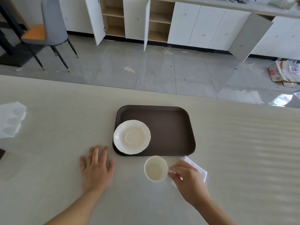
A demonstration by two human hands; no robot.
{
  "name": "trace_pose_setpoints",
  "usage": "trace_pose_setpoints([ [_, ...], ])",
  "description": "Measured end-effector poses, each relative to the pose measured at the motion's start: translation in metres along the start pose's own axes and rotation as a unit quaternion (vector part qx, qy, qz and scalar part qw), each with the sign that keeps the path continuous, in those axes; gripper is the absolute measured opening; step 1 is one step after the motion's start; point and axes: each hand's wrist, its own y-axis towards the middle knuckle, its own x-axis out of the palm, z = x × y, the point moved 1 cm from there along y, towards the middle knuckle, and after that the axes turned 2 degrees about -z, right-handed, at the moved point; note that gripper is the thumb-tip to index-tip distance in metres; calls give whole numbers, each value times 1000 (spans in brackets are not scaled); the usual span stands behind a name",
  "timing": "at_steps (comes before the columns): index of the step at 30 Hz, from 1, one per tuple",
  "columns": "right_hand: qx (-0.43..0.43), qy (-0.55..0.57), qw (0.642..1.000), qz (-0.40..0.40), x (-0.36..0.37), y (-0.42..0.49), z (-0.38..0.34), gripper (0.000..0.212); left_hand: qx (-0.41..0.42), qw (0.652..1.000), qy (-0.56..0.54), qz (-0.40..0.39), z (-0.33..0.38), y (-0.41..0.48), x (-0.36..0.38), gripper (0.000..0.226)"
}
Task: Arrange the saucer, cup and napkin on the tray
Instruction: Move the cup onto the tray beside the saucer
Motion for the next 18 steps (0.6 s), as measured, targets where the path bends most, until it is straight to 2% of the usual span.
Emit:
trace_pose_setpoints([
  [8,13,18,996,89,-19,73,4,5,-7,1000,13,-7,1,1,-2,65],
  [18,38,-2,997,69,-9,108,27,7,-5,1000,10,-8,-1,2,1,63],
])
